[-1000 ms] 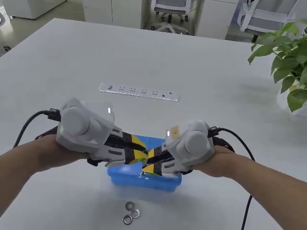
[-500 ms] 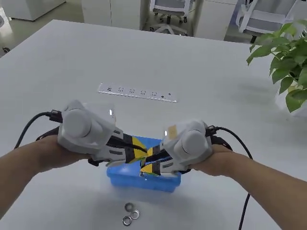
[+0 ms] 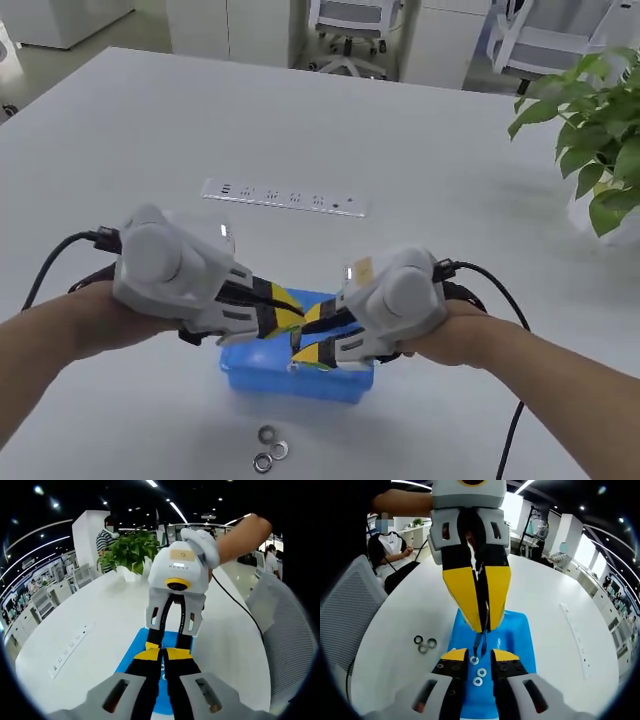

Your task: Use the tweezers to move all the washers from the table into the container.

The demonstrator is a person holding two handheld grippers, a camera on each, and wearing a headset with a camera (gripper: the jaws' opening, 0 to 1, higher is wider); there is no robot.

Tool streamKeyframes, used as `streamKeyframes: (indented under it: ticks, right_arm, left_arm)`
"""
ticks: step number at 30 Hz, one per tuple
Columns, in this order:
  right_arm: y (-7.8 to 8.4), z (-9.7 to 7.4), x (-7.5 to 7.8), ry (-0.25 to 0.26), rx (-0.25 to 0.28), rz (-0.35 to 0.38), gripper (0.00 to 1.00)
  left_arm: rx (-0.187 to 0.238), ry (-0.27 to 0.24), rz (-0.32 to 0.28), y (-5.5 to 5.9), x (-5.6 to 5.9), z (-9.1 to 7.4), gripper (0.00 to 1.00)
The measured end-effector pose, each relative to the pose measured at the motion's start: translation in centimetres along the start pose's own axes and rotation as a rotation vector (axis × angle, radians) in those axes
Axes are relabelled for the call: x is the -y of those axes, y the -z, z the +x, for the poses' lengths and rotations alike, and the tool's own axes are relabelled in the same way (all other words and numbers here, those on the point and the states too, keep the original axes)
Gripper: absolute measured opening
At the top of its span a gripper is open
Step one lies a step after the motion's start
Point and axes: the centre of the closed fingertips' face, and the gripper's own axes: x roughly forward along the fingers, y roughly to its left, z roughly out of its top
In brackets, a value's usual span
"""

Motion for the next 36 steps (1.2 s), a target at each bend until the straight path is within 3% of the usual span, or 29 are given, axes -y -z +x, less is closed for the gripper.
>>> streamKeyframes:
  ticks: [8,16,27,36]
  right_arm:
    - [-0.6,-1.2,-0.1,0.018,0.012,0.016,0.23]
    - [-0.7,-2.5,-0.4,0.033,0.016,0.029,0.28]
    - [-0.4,-4.7,-1.1,0.077,0.033,0.073,0.36]
    - [-0.1,-6.5,-1.7,0.119,0.043,0.115,0.43]
  left_arm:
    - [0.005,0.003,0.001,-0.5,-0.1,-0.6,0.05]
    - [0.016,0.017,0.004,-1.8,0.8,-1.3,0.05]
    - [0.008,0.017,0.011,-2.5,1.8,-2.2,0.05]
    - [0.0,0.008,-0.028,-2.7,2.2,-3.1,0.06]
